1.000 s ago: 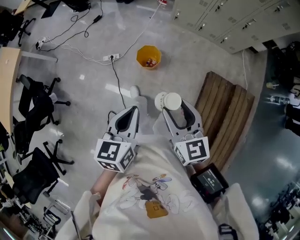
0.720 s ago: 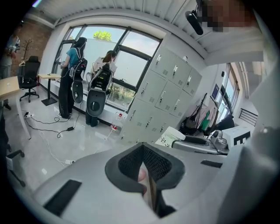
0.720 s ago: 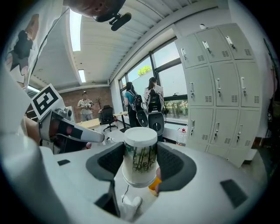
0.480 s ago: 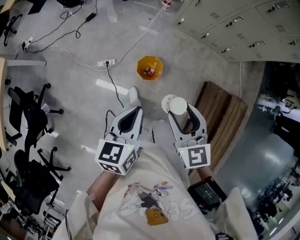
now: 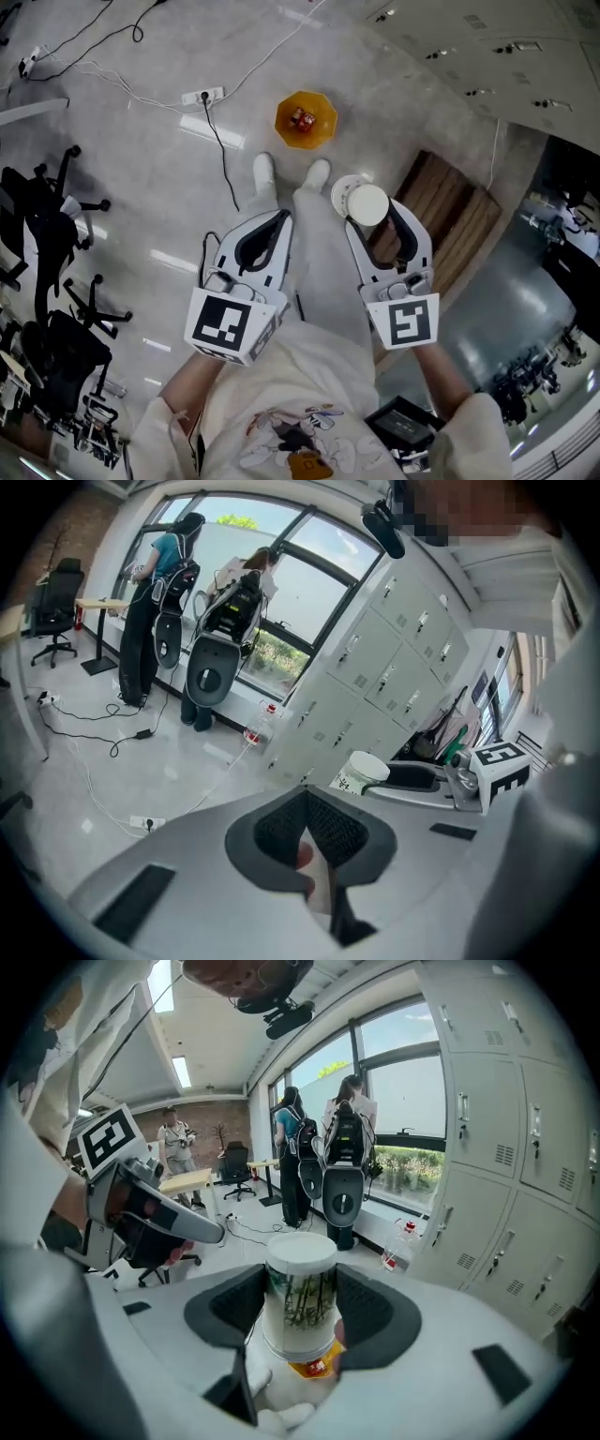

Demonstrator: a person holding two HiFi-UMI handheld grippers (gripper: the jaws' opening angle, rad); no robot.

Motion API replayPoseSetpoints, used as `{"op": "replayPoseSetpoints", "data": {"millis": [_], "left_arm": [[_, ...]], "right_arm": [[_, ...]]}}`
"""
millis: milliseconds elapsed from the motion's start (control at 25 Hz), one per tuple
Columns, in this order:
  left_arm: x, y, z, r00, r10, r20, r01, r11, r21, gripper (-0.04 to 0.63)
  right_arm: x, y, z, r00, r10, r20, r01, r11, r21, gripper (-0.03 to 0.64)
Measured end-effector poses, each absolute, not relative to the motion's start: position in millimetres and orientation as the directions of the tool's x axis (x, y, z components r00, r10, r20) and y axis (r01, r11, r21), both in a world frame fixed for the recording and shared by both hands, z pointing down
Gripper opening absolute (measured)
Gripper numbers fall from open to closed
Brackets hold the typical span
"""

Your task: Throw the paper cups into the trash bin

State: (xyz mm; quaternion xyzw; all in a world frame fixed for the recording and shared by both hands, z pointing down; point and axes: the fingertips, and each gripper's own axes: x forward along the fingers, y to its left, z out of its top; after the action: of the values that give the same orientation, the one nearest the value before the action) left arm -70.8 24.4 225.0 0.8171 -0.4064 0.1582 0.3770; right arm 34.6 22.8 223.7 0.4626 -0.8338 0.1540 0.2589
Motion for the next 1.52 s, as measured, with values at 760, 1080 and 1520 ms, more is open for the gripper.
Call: {"op": "replayPoseSetpoints", "data": {"millis": [760,1080,1520], "left_arm": [[-46,-33,474,0.469,-0.567,0.677,-0.878,-0.218,0.426,0.006],[-36,-38,574,0.428,-0.537,0.727,-0.903,-0.214,0.373,0.006],[-30,-36,684,0.406,-0.478,0.779,-0.914,-0.223,0.34,0.006]], "right_arm": [[38,-31,486,-0.517,-0.542,0.662,-0.77,0.633,-0.084,0.242],[42,-39,582,-0.502,-0.509,0.699,-0.787,0.605,-0.124,0.242],[30,-34,678,-0.464,-0.5,0.731,-0.803,0.587,-0.108,0.242]]}}
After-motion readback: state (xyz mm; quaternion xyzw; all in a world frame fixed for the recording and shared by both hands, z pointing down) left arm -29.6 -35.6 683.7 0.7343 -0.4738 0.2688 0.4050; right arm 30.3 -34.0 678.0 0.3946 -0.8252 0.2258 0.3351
